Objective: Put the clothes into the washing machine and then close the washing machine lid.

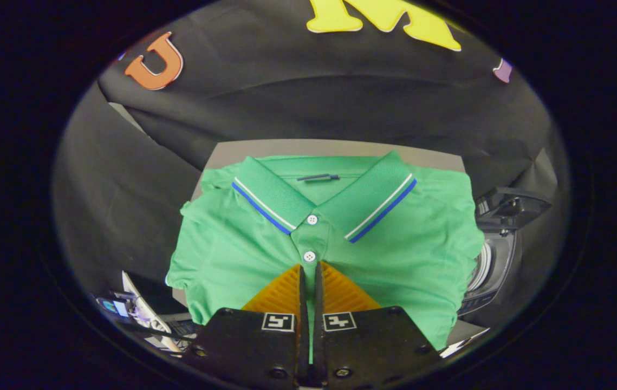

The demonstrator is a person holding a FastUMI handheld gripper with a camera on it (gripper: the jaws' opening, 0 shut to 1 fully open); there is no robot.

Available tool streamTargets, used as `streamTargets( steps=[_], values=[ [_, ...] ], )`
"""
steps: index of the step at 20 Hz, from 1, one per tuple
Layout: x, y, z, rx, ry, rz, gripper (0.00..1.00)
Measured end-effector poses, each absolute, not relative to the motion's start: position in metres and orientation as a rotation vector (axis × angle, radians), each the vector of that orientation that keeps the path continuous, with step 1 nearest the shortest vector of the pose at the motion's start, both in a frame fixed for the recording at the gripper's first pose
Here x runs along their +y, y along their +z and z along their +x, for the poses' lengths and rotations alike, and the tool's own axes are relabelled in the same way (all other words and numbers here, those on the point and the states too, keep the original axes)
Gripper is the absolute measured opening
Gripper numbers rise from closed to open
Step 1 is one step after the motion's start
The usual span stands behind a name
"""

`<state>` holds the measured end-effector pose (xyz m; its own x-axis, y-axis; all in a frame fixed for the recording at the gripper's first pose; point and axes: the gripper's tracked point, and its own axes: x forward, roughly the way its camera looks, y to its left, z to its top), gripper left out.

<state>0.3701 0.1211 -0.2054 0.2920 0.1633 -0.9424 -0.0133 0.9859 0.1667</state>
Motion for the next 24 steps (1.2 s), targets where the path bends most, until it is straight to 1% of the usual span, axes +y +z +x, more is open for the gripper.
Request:
streamTargets(
  steps=[13, 24],
  values=[
    [0.098, -0.128, 0.367, 1.134, 0.128, 0.158, 0.06],
    [0.050, -0.078, 0.348, 1.032, 0.058, 0.173, 0.06]
  ],
)
